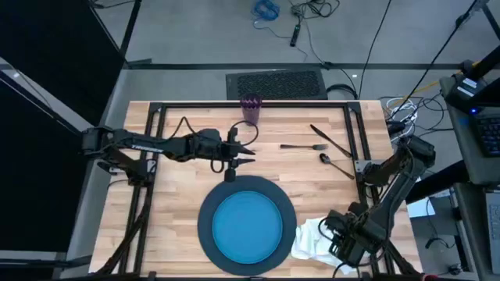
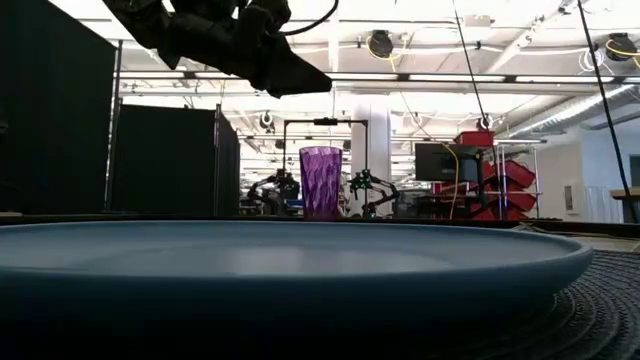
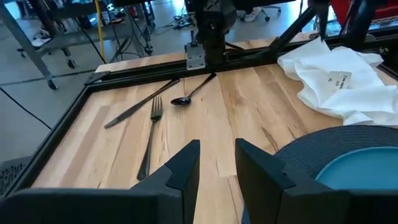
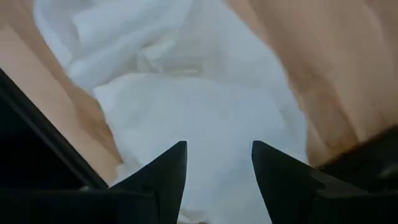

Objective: Set table place
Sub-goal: Fold the white table napkin on the table

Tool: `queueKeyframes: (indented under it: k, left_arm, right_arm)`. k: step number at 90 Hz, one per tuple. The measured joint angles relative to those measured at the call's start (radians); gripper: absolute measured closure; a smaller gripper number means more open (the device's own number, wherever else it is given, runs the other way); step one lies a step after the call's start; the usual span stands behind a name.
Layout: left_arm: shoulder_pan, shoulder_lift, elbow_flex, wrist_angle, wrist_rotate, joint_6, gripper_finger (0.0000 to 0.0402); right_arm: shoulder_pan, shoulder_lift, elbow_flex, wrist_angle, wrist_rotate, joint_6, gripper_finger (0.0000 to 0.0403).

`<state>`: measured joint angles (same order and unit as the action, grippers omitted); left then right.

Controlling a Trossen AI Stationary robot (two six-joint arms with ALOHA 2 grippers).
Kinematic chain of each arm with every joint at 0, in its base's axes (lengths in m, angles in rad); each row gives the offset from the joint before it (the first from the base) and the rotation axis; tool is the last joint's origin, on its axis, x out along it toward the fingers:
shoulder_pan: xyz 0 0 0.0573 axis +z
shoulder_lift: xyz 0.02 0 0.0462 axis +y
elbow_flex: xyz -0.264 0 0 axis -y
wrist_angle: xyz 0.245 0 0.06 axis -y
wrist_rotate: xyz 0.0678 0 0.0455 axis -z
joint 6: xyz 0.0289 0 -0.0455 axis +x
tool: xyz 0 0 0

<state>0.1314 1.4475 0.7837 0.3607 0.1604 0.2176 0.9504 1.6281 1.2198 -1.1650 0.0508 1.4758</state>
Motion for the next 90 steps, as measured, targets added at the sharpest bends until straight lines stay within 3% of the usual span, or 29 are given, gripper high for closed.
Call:
queueKeyframes:
  k: [15,35,55,75,90]
  left_arm:
    - [-0.002,0.0,0.0,0.006,0.0,0.021,0.0315]
    - [-0.002,0.0,0.002,0.114,0.0,0.035,0.0315]
    - [0.003,0.0,0.002,0.199,0.009,0.087,0.0315]
    - [0.012,0.0,0.003,0.216,0.011,0.113,0.0315]
    - [0.02,0.0,0.003,0.219,0.013,0.13,0.0315]
  right_arm:
    - [-0.014,0.129,0.003,0.123,-0.028,-0.111,0.0234]
    - [-0.015,0.222,0.138,0.128,-0.042,-0.111,0.0234]
    - [-0.004,0.292,0.246,0.027,0.019,-0.055,0.0234]
    - [0.001,0.405,0.296,-0.015,0.022,-0.107,0.0234]
    - [0.002,0.469,0.417,-0.183,0.023,-0.128,0.0234]
